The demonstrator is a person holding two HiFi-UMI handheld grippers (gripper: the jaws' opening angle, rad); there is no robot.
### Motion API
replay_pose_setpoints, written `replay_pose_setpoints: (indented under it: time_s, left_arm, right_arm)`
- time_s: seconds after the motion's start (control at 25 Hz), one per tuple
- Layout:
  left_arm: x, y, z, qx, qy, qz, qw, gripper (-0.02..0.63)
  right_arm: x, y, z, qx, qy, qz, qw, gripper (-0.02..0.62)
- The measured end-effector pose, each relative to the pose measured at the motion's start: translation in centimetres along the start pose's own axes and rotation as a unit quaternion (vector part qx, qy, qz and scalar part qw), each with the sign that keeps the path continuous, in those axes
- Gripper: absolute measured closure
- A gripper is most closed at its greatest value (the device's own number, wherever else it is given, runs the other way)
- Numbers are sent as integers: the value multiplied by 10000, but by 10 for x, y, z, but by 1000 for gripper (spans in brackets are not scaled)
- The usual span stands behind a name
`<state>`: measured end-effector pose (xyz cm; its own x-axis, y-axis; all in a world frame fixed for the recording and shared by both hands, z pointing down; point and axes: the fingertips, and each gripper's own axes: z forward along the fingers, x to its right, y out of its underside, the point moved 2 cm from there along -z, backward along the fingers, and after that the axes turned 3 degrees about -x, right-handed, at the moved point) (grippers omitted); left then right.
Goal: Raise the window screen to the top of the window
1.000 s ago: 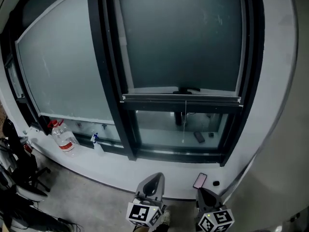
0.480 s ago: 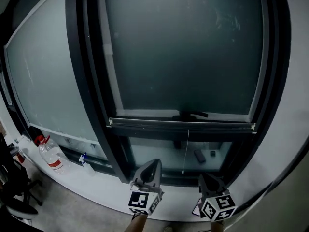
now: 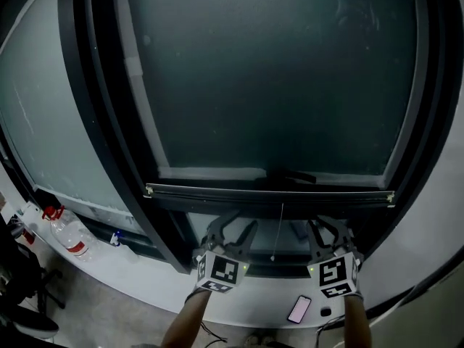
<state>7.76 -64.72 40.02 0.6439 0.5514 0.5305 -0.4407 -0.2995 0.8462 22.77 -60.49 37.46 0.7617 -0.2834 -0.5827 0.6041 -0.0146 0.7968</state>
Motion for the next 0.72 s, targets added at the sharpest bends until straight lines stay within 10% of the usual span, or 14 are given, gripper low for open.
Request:
replay_pose_setpoints:
  time_s: [0.08,0.32,0.48,0.72]
  left_arm:
    - [-7,3,15,-393,209,959,9944,457]
    - [-35,28,39,-1562,706,3031,9374,470]
    - [-46,33,38,-1909,995,3453,9135,538]
    - [-50,40,38,-2286,1296,3473,9002,538]
  right_arm:
    - [8,2,17,-350,-172,-1067,9935,543]
    - [28,34,46,-1620,-922,-3302,9253,543]
    - [38,55,52,-2157,-1287,-3621,8976,543]
    - [43,61,58,-2322,-1434,-3568,8934,555]
